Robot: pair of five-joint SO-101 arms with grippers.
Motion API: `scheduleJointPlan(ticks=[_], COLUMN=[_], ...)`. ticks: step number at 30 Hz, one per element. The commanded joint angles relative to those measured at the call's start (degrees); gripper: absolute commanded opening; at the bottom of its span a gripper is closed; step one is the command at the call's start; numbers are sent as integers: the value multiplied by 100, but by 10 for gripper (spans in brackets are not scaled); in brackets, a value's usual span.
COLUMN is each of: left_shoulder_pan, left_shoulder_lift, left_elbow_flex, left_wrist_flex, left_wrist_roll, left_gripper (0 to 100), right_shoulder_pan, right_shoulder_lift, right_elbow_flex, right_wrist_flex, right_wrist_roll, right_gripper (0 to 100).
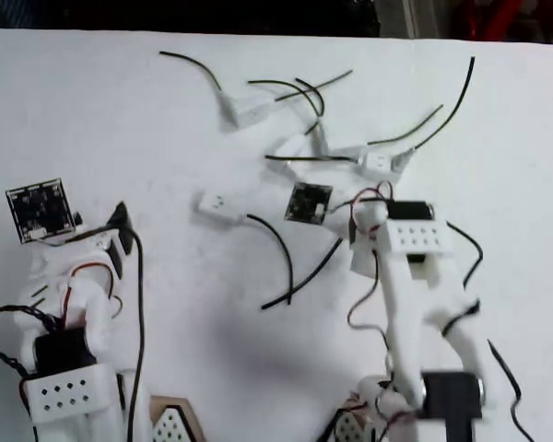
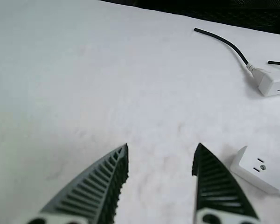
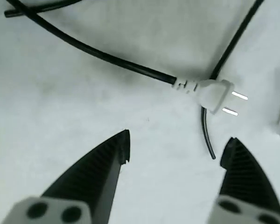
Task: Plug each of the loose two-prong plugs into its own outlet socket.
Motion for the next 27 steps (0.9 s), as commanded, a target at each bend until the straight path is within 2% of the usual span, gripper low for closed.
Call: scheduleJointPlan(ticks=[1,15,24,27], left_shoulder_pan=[-22,-22,-22,-22], left_shoulder_lift=[-48,-48,-48,-48], left_elbow_flex=[-114,-114,-114,-114], left_wrist_flex=[-141,-141,-141,-141], left_wrist_roll=[44,35,35,35], left_gripper=[229,229,229,229], right_shoulder_pan=[-75,-268,-479,-514], right_shoulder_lift=[514,2835,3187,2914], right_elbow_flex=[-677,-2321,-2514,-2549], right_wrist_flex=[22,-13,242,708], right_wrist_roll=[281,290,246,237], right_gripper=[326,314,19,20])
